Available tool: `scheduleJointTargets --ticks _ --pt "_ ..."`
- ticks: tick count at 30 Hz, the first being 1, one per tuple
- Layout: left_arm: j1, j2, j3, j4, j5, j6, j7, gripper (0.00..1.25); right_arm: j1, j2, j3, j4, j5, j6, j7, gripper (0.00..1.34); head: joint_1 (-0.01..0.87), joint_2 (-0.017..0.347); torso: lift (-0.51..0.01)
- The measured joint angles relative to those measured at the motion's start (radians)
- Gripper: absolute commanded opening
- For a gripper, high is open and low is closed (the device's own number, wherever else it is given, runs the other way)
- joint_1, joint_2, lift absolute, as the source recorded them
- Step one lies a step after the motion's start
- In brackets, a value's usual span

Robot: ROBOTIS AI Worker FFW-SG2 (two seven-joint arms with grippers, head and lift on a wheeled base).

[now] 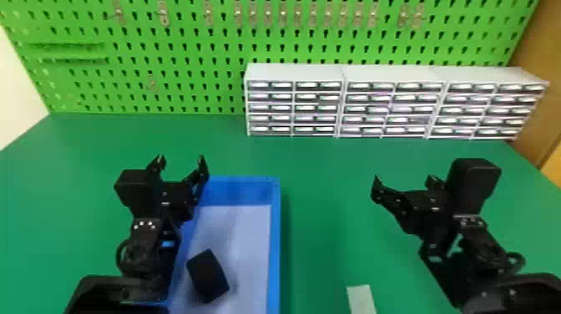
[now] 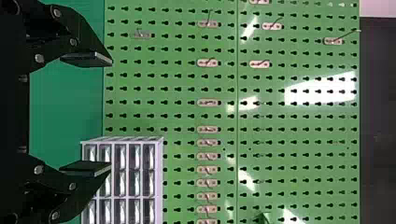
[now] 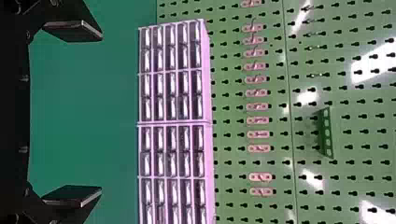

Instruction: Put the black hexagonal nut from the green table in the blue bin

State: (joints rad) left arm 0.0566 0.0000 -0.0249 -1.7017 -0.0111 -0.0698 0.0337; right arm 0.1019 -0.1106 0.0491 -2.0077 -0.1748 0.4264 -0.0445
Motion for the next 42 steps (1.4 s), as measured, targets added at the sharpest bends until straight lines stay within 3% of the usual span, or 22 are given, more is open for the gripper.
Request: scheduleJointTargets --ticks 42 --pt "0.098 0.000 -0.001 -0.085 -0.006 0.032 0.019 0.79 0.038 -0.005 -0.031 -0.044 0.018 -0.003 0.000 1.20 0.657 0.057 -0.095"
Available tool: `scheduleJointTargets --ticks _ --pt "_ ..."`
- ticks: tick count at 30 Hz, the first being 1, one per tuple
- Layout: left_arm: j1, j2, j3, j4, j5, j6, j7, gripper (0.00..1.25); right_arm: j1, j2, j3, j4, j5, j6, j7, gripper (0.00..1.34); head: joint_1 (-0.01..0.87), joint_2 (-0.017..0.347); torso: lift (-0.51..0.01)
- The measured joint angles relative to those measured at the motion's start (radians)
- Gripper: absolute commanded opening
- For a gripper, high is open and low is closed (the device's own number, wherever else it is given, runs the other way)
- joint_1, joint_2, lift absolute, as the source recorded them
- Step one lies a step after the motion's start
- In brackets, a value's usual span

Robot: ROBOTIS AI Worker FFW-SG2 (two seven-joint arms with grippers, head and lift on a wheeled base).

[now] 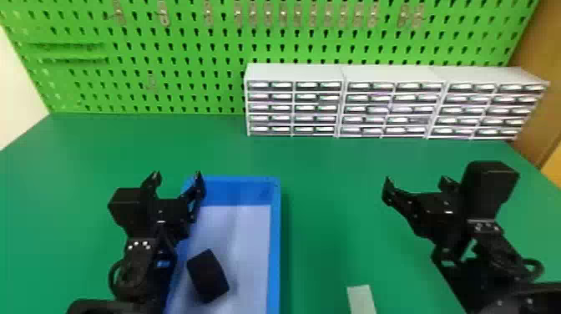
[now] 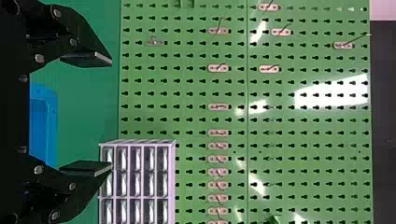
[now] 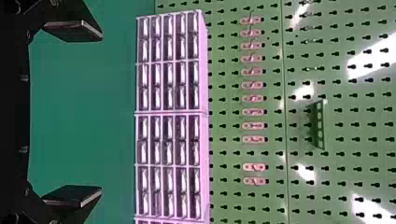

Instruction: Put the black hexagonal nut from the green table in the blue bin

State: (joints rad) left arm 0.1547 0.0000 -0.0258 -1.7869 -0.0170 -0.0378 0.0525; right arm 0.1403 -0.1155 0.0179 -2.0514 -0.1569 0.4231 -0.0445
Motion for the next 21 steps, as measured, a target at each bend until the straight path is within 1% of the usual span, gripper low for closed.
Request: scheduleJointTargets --ticks 7,12,21 --pt "0.012 0.000 0.010 -0.029 -0.007 0.023 0.000 0.79 0.020 0.001 -0.011 -0.009 0.008 0.001 0.000 1.20 0.657 0.057 -0.095" --pt "0.024 0.000 0.024 -0.061 -0.012 0.042 0.000 0.79 0.024 -0.002 -0.012 -0.011 0.011 0.007 0.000 1.20 0.657 0.057 -0.095" --pt "0.044 0.000 0.043 -0.106 -0.020 0.055 -0.001 0.79 0.033 0.000 -0.025 -0.022 0.016 0.008 0.000 1.20 0.657 0.057 -0.095"
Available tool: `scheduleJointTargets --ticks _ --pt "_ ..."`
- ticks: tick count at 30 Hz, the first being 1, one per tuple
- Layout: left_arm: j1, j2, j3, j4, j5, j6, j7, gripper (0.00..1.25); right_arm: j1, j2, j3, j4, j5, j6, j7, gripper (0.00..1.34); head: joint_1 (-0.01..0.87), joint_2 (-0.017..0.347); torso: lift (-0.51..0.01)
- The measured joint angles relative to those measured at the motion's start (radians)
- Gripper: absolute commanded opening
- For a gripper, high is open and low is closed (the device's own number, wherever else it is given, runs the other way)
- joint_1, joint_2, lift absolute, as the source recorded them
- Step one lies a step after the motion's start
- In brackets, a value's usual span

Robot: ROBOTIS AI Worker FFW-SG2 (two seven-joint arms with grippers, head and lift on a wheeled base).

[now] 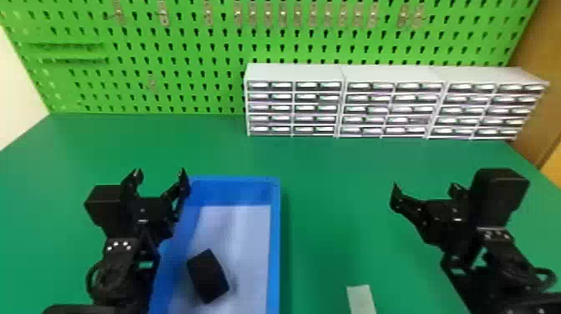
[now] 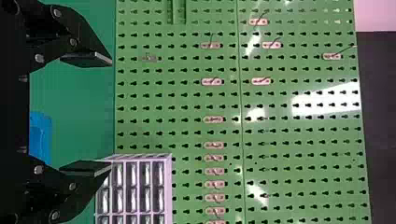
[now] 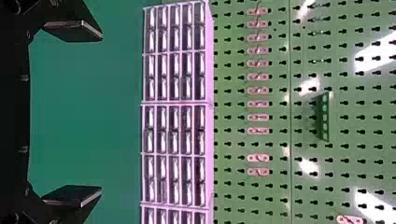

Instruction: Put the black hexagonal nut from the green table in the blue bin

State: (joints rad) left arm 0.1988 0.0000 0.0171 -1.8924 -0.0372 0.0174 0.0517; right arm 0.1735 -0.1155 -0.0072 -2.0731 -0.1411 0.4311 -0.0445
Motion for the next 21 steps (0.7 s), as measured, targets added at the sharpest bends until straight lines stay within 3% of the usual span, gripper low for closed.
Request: scheduleJointTargets --ticks 21 --pt "0.002 0.000 -0.009 -0.017 -0.001 0.004 -0.001 0.79 0.013 0.007 -0.015 -0.015 0.009 0.004 0.000 1.20 0.657 0.057 -0.095"
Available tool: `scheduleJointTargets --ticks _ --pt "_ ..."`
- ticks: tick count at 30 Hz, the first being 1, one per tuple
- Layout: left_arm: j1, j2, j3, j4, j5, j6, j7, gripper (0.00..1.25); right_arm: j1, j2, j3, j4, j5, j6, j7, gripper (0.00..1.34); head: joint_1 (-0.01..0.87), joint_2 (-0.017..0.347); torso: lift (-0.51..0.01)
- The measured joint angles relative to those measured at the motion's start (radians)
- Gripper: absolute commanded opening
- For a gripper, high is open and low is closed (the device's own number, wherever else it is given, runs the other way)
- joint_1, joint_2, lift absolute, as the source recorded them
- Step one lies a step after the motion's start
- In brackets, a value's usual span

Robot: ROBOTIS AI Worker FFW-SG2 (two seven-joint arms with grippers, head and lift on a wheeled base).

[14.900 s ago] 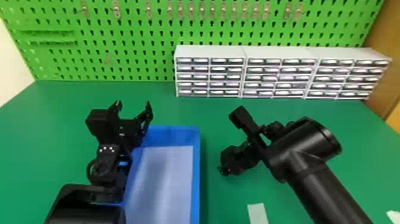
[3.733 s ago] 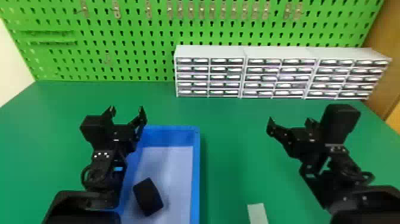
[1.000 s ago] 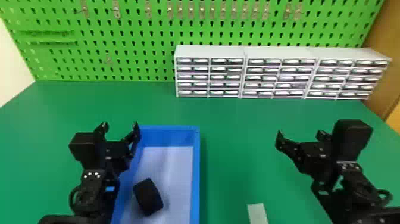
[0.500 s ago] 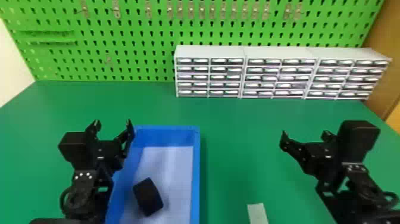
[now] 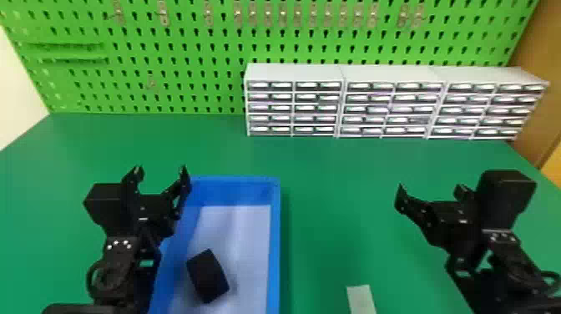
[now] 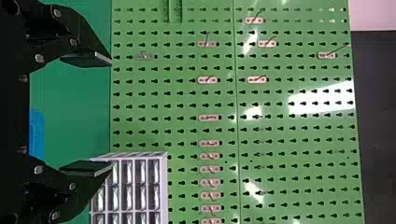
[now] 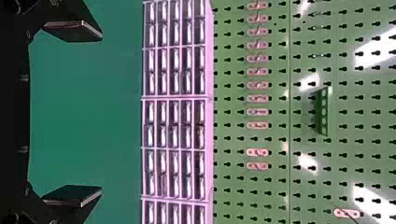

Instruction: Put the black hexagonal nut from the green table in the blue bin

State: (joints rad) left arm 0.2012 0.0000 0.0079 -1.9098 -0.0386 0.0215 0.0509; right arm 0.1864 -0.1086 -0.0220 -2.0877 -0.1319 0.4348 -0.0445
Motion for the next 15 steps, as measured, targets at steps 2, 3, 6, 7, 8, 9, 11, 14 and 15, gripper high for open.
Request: scheduleJointTargets --ticks 2,3,6,7,8,9,11,14,15 --pt "0.000 0.000 0.000 0.000 -0.001 0.000 0.000 0.79 0.000 0.001 0.000 0.000 0.000 0.000 0.000 1.20 0.657 0.057 -0.095" --pt "0.000 0.000 0.000 0.000 -0.001 0.000 0.000 0.79 0.000 0.001 0.000 0.000 0.001 0.000 0.000 1.20 0.657 0.057 -0.095" --pt "0.000 0.000 0.000 0.000 -0.001 0.002 0.000 0.79 0.001 0.001 0.001 0.000 0.002 0.001 0.000 1.20 0.657 0.057 -0.095" --pt "0.001 0.000 0.000 0.001 -0.001 0.002 0.000 0.79 0.002 0.001 0.001 0.000 0.002 0.001 0.000 1.20 0.657 0.057 -0.095" --pt "0.001 0.000 -0.001 0.001 -0.001 0.002 0.000 0.79 0.002 0.001 0.001 0.000 0.003 0.001 0.000 1.20 0.657 0.057 -0.095" --pt "0.001 0.000 -0.001 0.001 -0.002 0.002 0.000 0.79 0.002 0.001 0.001 0.000 0.003 0.001 0.000 1.20 0.657 0.057 -0.095" --pt "0.001 0.000 -0.002 0.001 -0.002 0.003 0.000 0.79 0.002 0.001 0.001 0.000 0.003 0.002 0.000 1.20 0.657 0.057 -0.095" --pt "0.001 0.000 -0.002 0.002 -0.003 0.003 0.000 0.79 0.002 0.001 0.001 0.000 0.003 0.002 0.000 1.20 0.657 0.057 -0.095" --pt "0.001 0.000 -0.002 0.002 -0.003 0.003 0.000 0.79 0.002 0.001 0.001 0.000 0.003 0.002 0.000 1.20 0.657 0.057 -0.095"
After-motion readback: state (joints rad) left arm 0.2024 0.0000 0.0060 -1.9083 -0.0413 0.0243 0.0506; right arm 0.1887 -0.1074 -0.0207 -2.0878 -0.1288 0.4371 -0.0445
